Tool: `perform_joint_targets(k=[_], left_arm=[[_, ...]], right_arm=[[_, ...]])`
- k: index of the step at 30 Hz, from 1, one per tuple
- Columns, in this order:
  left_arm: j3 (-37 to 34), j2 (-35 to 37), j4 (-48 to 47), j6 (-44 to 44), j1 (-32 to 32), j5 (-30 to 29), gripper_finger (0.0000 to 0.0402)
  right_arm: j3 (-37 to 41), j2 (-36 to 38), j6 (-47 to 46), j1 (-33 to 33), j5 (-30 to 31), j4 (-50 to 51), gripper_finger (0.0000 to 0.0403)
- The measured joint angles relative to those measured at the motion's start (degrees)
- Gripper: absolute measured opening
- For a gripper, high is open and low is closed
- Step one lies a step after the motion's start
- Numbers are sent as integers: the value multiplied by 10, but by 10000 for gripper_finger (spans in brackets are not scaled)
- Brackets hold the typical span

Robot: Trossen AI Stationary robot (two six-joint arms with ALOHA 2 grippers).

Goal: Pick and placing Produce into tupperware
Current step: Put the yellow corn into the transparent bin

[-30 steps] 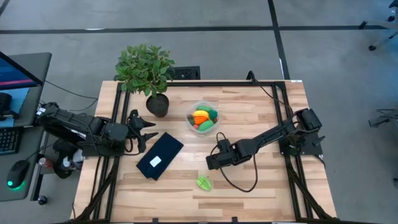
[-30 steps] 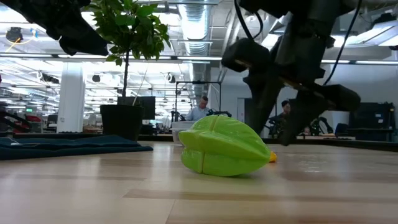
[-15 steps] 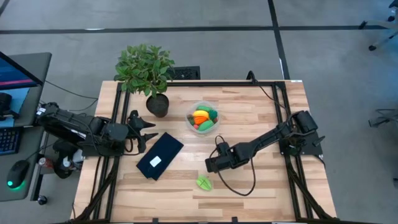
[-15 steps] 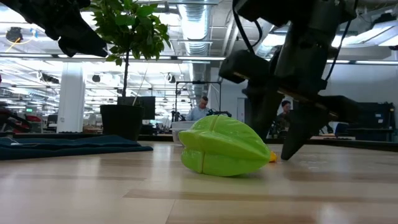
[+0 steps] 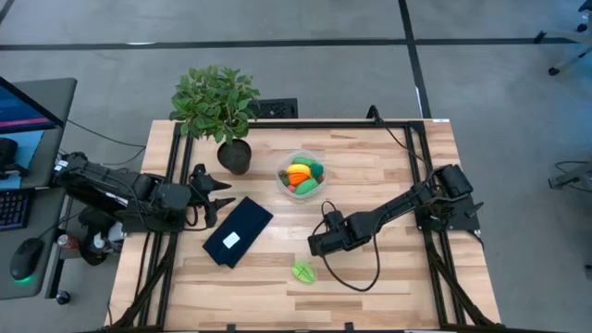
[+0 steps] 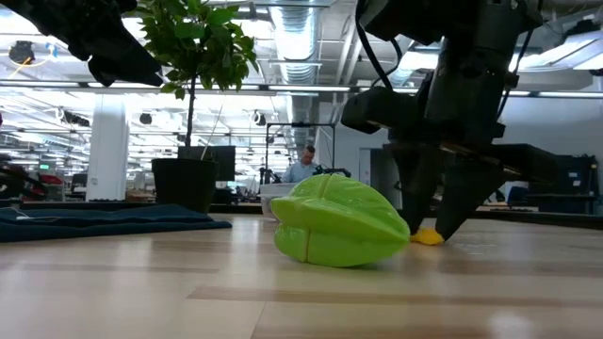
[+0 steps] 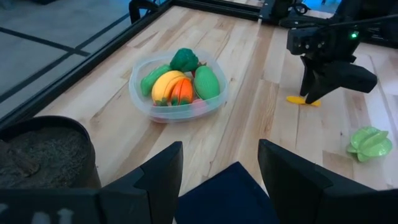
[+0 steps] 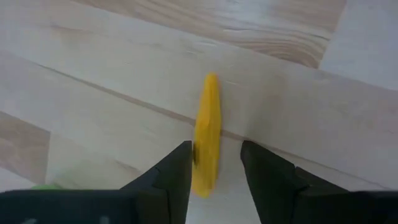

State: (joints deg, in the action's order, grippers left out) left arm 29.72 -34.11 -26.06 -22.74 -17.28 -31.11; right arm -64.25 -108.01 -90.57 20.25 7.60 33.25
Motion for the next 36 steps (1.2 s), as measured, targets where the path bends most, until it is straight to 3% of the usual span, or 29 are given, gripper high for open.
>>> perform_joint_targets(k=[21,36], left_arm=[[0,0,0,-10,0,-2,199],[0,0,0,-15,0,-2,199]], right_arm=[[1,0,21,0,-5,19,100],[1,0,37,17,-27,25,126]])
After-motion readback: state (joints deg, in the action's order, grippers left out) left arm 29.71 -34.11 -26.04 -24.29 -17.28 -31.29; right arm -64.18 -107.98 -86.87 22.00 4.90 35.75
